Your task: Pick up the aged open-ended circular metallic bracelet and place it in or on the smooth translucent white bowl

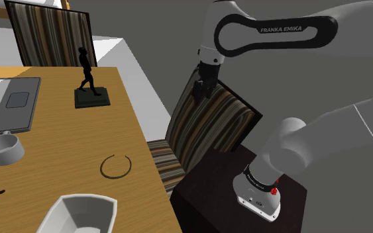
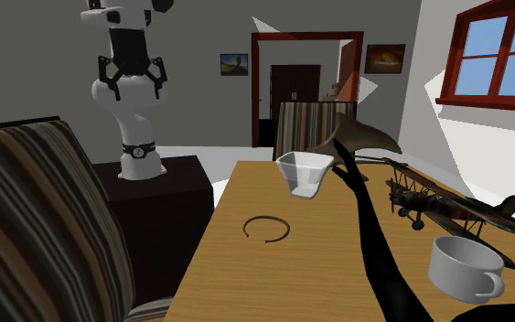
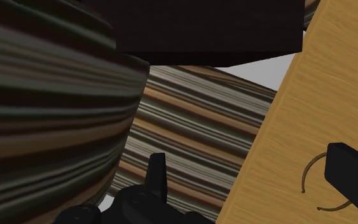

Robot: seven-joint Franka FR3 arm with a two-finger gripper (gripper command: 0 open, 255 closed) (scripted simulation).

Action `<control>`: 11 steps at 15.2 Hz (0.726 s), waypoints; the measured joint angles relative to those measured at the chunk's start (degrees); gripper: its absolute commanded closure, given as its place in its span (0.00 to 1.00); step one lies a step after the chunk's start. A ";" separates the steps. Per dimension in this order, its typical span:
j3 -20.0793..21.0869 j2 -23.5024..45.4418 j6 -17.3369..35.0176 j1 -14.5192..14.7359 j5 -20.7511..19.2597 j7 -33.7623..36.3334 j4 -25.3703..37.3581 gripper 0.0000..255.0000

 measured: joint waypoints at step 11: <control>5.86 20.16 17.61 3.36 1.89 6.04 2.88 0.00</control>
